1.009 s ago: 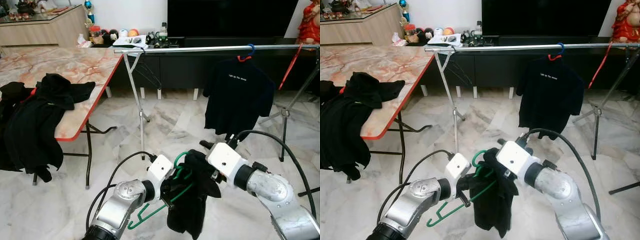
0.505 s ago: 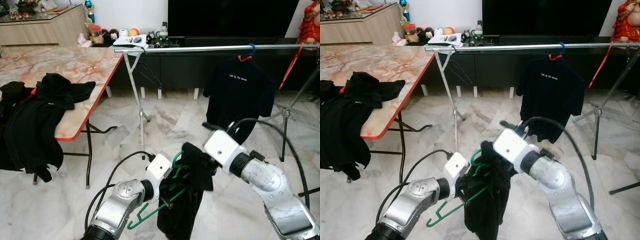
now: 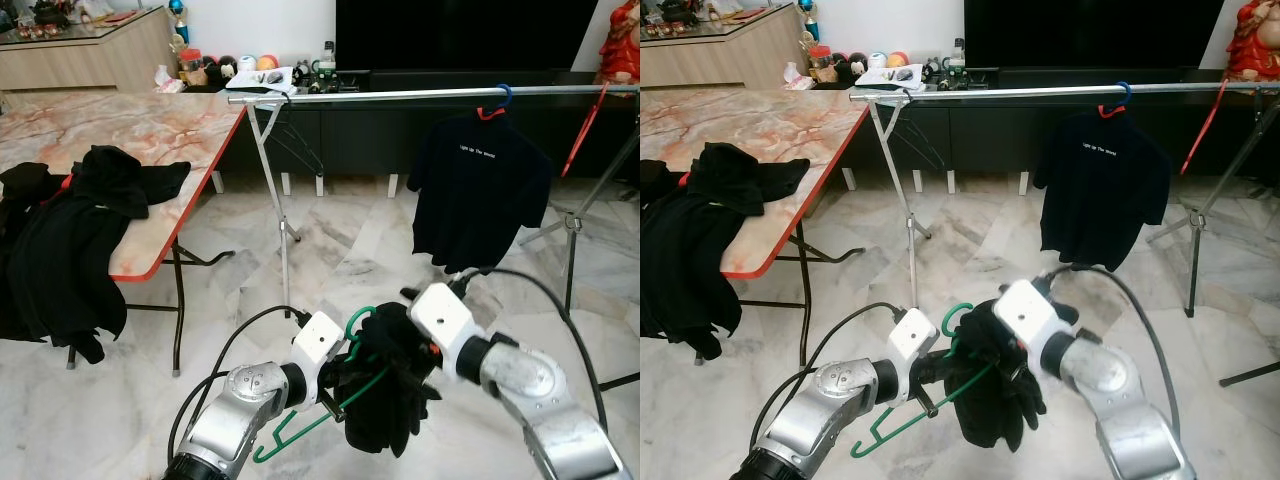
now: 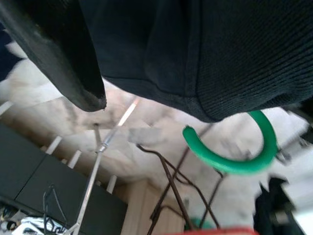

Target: Hang hanger

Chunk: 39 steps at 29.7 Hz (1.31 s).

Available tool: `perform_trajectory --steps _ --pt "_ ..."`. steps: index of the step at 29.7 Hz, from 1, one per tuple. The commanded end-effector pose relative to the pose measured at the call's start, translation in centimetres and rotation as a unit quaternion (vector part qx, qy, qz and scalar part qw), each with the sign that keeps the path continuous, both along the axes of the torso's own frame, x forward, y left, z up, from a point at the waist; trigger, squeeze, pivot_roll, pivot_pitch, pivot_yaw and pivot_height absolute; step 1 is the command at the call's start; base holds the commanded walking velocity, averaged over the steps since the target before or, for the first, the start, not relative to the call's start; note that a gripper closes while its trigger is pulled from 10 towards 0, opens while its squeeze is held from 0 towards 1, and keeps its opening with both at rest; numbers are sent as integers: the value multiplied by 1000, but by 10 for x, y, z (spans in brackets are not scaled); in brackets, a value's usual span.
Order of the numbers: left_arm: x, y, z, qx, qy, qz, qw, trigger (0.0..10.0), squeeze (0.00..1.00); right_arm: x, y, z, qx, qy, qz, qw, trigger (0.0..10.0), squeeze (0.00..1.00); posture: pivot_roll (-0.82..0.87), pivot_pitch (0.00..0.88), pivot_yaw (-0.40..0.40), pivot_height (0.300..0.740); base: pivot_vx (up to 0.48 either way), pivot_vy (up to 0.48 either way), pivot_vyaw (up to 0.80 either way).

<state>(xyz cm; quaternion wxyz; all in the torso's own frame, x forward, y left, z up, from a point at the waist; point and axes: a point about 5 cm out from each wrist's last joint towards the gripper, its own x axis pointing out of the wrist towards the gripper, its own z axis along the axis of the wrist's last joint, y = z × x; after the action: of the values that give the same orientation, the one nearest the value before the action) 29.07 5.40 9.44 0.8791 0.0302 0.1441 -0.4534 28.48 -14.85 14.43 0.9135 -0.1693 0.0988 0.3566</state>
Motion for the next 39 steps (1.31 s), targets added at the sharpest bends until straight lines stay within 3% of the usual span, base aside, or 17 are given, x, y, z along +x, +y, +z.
perform_trajectory --steps 1,5,7,8,10,11,13,18,20,21,22,23,24,30,32,36,39 --pt "1 -2 7 -4 -13 -3 1000 10000 0 -3 6 0 47 17 14 999 10000 1000 50 81 73 740 0 0 0" --pt "1 -2 7 -3 -13 -4 1000 10000 0 -11 1 -12 83 43 30 995 10000 1000 56 77 72 740 0 0 0" --pt "0 -2 7 -3 -13 -5 1000 10000 0 -22 -4 -28 27 58 59 996 10000 1000 59 77 73 740 0 0 0" --pt "0 -1 7 -2 -13 -5 1000 10000 0 -25 -9 -35 -5 64 64 996 10000 631 59 77 73 740 0 0 0" --pt "0 -1 7 -2 -13 -5 1000 10000 0 -27 -13 -40 -29 68 66 995 10000 631 59 77 73 740 0 0 0" --pt "0 -1 7 -2 -13 -5 1000 10000 0 -26 -20 -41 -39 68 55 995 10000 0 59 77 75 740 0 0 0" --pt "0 -1 7 -1 -13 -5 1000 10000 0 -26 -31 -42 -49 68 45 995 10000 0 57 78 76 740 0 0 0" --pt "0 -1 7 -2 -13 -5 1000 10000 0 -29 -37 -40 -23 68 66 995 10000 0 56 78 74 740 0 0 0" --pt "0 -2 7 -2 -13 -6 1000 10000 0 -33 -35 -35 10 62 93 994 10000 0 60 76 75 740 0 0 0" --pt "0 -1 7 -2 -13 -5 1000 10000 0 -38 -27 -23 75 51 127 988 10000 0 60 77 75 740 0 0 0" --pt "0 -1 7 -2 -13 -5 1000 10000 0 -38 -27 -23 75 51 127 988 10000 0 60 77 75 740 0 0 0" --pt "0 0 7 -2 -13 -5 1000 10000 0 -42 -20 -11 134 39 154 978 10000 0 58 77 76 740 0 0 0" --pt "0 0 7 0 -13 -5 1000 10000 0 -44 -17 -7 160 35 168 972 10000 0 58 76 75 740 0 0 0" --pt "0 1 7 0 -13 -4 1000 10000 0 -58 -1 3 256 21 209 944 10000 0 64 77 74 740 0 0 0" --pt "0 1 7 0 -13 -4 1000 10000 0 -62 0 1 257 22 209 943 10000 0 64 77 74 740 0 0 0" --pt "0 1 6 1 -12 -5 1000 10000 0 -62 -8 -20 197 45 167 965 10000 0 61 80 77 740 0 0 0" --pt "-1 1 6 1 -12 -6 1000 10000 0 -61 -13 -27 173 52 148 973 10000 0 59 81 78 740 0 0 0"
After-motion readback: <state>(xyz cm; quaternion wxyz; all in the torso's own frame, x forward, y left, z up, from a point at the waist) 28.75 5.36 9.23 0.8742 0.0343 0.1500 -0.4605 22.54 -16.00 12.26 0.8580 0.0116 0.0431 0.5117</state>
